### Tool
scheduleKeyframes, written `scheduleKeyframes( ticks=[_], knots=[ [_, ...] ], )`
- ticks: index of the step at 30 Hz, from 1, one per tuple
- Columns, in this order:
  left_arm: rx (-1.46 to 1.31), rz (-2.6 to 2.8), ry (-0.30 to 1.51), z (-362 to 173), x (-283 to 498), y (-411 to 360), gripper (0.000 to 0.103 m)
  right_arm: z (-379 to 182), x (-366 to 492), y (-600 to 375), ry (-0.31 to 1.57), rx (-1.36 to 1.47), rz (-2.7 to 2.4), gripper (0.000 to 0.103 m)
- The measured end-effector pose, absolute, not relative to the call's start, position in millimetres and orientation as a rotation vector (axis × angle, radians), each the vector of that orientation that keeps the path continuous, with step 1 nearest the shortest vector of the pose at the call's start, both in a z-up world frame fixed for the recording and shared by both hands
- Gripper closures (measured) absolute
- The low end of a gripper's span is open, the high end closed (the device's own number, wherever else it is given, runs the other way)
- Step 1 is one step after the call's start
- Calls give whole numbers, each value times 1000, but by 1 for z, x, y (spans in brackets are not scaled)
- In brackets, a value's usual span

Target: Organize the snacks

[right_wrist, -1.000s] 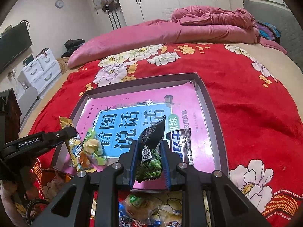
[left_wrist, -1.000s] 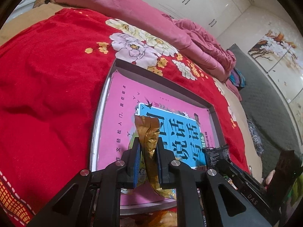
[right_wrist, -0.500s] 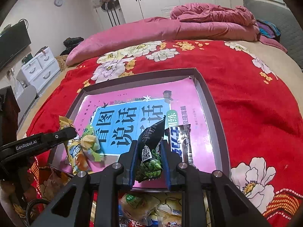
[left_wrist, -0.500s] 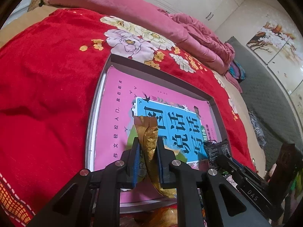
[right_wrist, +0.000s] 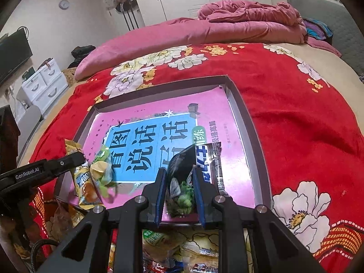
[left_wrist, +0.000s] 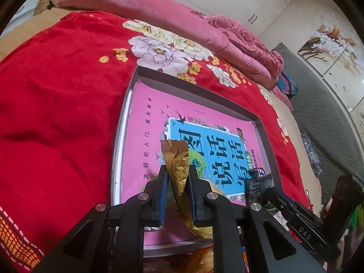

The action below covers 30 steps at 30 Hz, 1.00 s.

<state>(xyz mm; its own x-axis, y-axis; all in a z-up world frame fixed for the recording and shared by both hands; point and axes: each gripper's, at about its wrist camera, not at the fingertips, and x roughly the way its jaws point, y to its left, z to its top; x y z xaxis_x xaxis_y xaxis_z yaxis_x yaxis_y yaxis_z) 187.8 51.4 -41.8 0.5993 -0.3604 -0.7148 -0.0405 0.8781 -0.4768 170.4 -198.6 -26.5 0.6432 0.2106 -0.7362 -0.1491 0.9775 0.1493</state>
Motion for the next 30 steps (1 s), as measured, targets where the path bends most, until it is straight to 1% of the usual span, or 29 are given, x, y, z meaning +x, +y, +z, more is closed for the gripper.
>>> scheduleKeyframes(
  ticks=[11,21,26,30],
  knots=[
    [-496,-167,913,-45,186,59,85,-21,164,-196,837,49,199,78],
    [-491,-146,924,-48,187,60,81,-15,158,-196,834,72,213,78],
    [-467,-138,932,-48,187,58,75,-14,157,-196,834,77,212,78],
    [-450,-143,931,-46,185,56,65,-12,155,-197,830,80,208,77]
  ],
)
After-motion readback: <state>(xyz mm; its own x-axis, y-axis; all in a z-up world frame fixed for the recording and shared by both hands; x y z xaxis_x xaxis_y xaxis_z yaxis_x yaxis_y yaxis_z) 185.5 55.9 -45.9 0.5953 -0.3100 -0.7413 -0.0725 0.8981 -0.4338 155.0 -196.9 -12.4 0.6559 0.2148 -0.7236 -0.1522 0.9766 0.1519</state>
